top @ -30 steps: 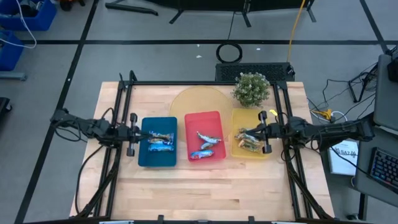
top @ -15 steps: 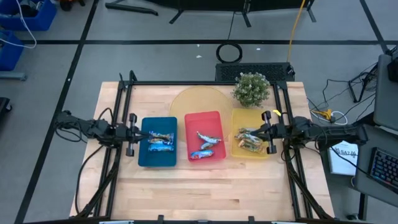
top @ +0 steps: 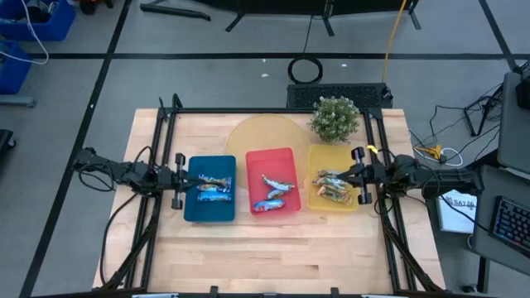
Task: Pick and place Granola Bars by type
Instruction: Return to Home Position
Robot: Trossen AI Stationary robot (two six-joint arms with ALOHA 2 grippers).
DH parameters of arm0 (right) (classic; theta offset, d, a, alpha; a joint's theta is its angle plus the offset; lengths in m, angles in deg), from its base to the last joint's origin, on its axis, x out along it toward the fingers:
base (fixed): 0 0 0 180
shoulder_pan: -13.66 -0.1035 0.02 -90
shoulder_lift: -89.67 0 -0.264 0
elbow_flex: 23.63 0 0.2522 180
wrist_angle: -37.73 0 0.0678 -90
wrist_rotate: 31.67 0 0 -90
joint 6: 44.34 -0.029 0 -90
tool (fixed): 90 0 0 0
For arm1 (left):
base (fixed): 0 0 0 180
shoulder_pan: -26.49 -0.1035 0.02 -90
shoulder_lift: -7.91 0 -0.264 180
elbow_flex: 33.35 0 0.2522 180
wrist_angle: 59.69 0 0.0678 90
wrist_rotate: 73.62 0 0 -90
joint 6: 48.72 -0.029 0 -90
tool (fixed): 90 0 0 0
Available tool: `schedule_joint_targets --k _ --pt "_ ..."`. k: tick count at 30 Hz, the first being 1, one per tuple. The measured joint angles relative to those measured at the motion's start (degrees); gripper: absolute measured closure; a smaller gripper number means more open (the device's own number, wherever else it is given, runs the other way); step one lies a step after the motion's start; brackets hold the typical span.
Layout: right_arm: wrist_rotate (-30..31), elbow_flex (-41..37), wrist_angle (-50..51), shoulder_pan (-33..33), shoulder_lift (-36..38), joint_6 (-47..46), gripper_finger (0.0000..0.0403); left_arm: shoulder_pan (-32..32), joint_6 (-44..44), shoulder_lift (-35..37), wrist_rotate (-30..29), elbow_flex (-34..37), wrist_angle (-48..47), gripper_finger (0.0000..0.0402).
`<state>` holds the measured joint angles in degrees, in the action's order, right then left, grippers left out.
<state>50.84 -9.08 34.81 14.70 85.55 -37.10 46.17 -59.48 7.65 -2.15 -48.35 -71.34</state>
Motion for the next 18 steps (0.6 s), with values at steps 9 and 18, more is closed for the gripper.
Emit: schedule_joint_targets --k 9,18 --pt "0.0 0.0 0.7 0.0 0.0 -0.1 0.0403 0.0 0.6 -0.2 0.4 0.0 -0.2 0.0400" --pt "0.0 0.0 -1.4 0.0 0.0 -0.6 0.0403 0.0 2.0 -0.2 0.4 0.0 -0.2 0.0368"
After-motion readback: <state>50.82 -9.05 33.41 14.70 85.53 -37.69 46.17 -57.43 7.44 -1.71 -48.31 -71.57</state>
